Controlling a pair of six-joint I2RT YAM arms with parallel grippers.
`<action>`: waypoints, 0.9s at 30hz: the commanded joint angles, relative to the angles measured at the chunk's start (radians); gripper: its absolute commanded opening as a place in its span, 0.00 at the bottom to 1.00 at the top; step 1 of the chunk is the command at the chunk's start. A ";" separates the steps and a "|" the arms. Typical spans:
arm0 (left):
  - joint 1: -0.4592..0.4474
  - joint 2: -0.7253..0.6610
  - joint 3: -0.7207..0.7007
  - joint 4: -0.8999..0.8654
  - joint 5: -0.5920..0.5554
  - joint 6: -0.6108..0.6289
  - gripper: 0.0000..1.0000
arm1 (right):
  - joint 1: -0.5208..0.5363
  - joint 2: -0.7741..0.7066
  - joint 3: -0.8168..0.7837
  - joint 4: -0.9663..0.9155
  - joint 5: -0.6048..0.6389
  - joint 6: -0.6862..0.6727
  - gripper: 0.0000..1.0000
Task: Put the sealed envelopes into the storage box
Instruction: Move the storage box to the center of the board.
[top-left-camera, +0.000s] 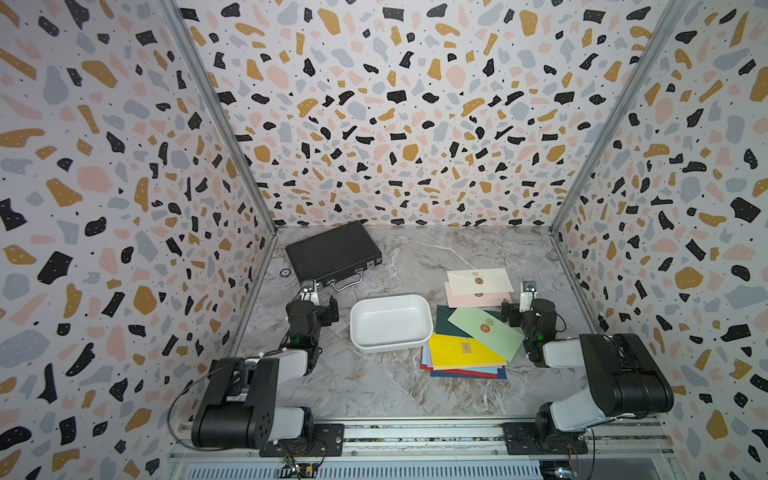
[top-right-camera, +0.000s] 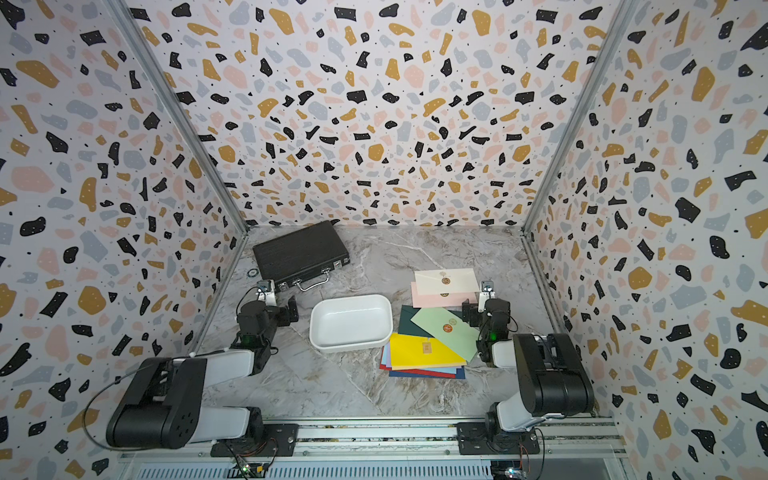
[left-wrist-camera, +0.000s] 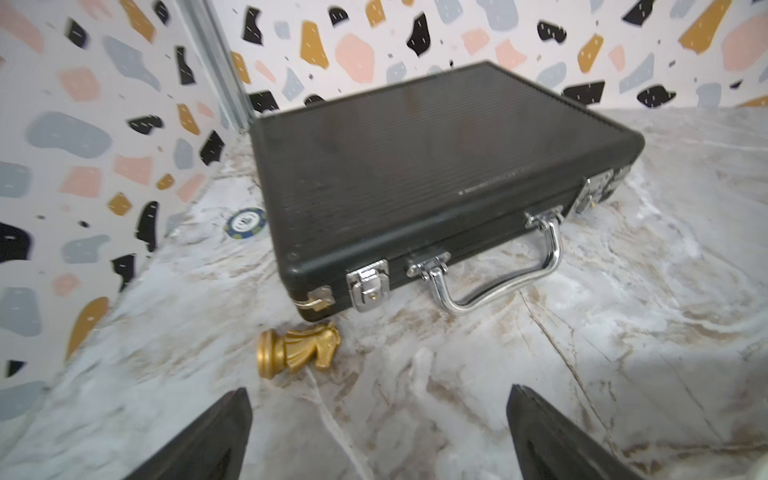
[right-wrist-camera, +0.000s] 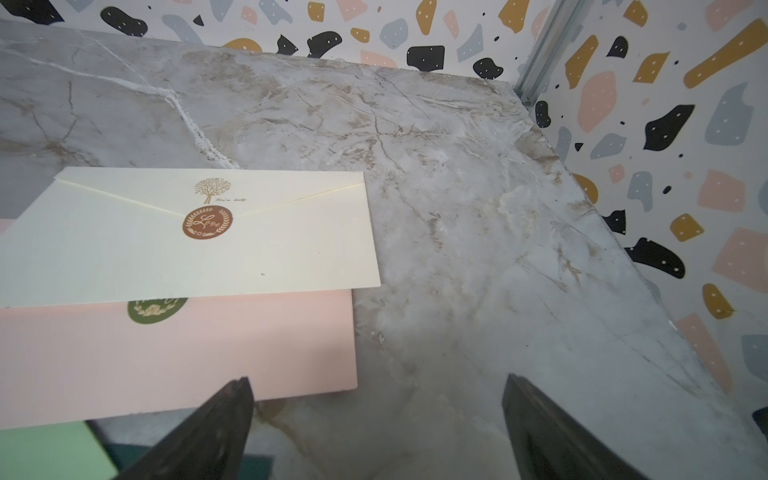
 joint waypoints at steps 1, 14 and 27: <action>-0.005 -0.181 -0.006 -0.072 -0.046 -0.020 0.99 | 0.009 -0.021 0.034 -0.007 0.047 0.003 0.99; -0.005 -0.493 0.294 -0.887 0.165 -0.480 0.97 | 0.008 -0.496 0.324 -0.980 -0.156 0.593 0.85; -0.186 -0.280 0.354 -1.101 0.260 -0.421 0.83 | 0.051 -0.502 0.324 -1.266 -0.332 0.525 0.82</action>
